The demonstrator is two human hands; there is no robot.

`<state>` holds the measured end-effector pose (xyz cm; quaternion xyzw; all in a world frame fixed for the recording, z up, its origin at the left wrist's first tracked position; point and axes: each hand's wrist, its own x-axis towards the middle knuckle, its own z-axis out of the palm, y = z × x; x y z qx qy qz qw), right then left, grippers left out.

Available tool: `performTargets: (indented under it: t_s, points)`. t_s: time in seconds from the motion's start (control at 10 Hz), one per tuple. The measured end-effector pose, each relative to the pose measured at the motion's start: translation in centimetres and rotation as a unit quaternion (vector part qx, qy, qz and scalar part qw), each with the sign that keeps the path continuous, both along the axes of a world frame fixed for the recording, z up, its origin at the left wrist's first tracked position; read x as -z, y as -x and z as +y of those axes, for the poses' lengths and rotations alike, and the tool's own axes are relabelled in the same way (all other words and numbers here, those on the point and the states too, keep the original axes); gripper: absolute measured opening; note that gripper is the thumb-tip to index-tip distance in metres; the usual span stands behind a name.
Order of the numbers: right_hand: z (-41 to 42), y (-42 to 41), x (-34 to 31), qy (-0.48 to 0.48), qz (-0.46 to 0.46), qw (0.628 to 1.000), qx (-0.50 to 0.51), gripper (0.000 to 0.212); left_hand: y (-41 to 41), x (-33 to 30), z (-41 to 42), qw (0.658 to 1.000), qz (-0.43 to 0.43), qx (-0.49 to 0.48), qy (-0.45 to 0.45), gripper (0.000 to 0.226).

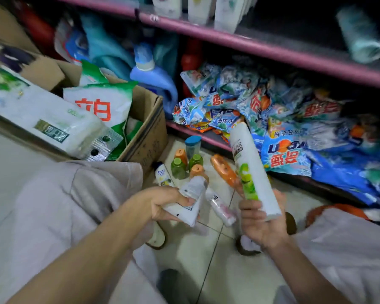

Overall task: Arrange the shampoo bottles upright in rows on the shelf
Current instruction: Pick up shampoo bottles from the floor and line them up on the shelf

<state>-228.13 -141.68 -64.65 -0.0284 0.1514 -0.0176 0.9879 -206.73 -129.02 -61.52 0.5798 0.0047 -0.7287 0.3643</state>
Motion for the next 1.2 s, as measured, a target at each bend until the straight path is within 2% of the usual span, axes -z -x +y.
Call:
performTargets:
  t_s: [0.1, 0.2, 0.3, 0.4, 0.5, 0.6, 0.7, 0.8, 0.9, 1.0, 1.1, 1.2]
  points:
    - [1.0, 0.5, -3.4, -0.012, -0.124, 0.992, -0.01, 0.073, 0.0, -3.2, -0.4, 0.996, -0.029, 0.034, 0.071, 0.024]
    - [0.0, 1.4, -6.9, 0.027, -0.146, 0.988, -0.03, 0.077, -0.1, -6.2, -1.4, 0.989, -0.038, 0.035, 0.139, 0.039]
    - [-2.1, 1.6, -12.0, 0.156, -0.046, 0.987, -0.02, 0.077, -0.4, -9.3, -2.7, 0.979, -0.039, 0.038, 0.196, 0.043]
    - [-4.6, 1.2, -17.0, 0.348, 0.152, 0.924, 0.045, 0.081, -0.9, -11.7, -3.8, 0.969, -0.07, 0.051, 0.232, 0.049]
    - [-6.7, -0.3, -21.1, 0.476, 0.285, 0.825, 0.111, 0.071, -1.1, -13.6, -4.7, 0.962, -0.089, 0.046, 0.253, 0.053]
    - [-9.2, -2.2, -24.4, 0.483, 0.33, 0.798, 0.147, 0.059, -1.4, -15.4, -5.5, 0.962, -0.098, 0.017, 0.253, 0.037]
    - [-11.8, -3.8, -26.1, 0.454, 0.361, 0.8, 0.154, 0.048, -2.1, -17.5, -6.3, 0.962, -0.114, -0.007, 0.246, 0.026]
    - [-14.0, -4.8, -26.5, 0.465, 0.4, 0.775, 0.155, 0.047, -2.9, -19.6, -6.7, 0.964, -0.126, -0.029, 0.233, 0.018]
    - [-15.4, -5.1, -26.3, 0.422, 0.427, 0.773, 0.204, 0.034, -3.5, -21.3, -6.9, 0.962, -0.13, -0.033, 0.24, 0.018]
    - [-16.2, -5.0, -25.3, 0.393, 0.442, 0.753, 0.287, 0.032, -3.8, -22.3, -7.3, 0.961, -0.116, -0.04, 0.249, 0.02]
    - [-16.4, -4.6, -24.5, 0.363, 0.426, 0.742, 0.369, 0.045, -3.7, -22.7, -7.8, 0.963, -0.098, -0.045, 0.247, 0.017]
    - [-15.7, -4.3, -24.1, 0.387, 0.446, 0.697, 0.406, 0.063, -3.3, -22.5, -8.3, 0.964, -0.094, -0.038, 0.244, 0.017]
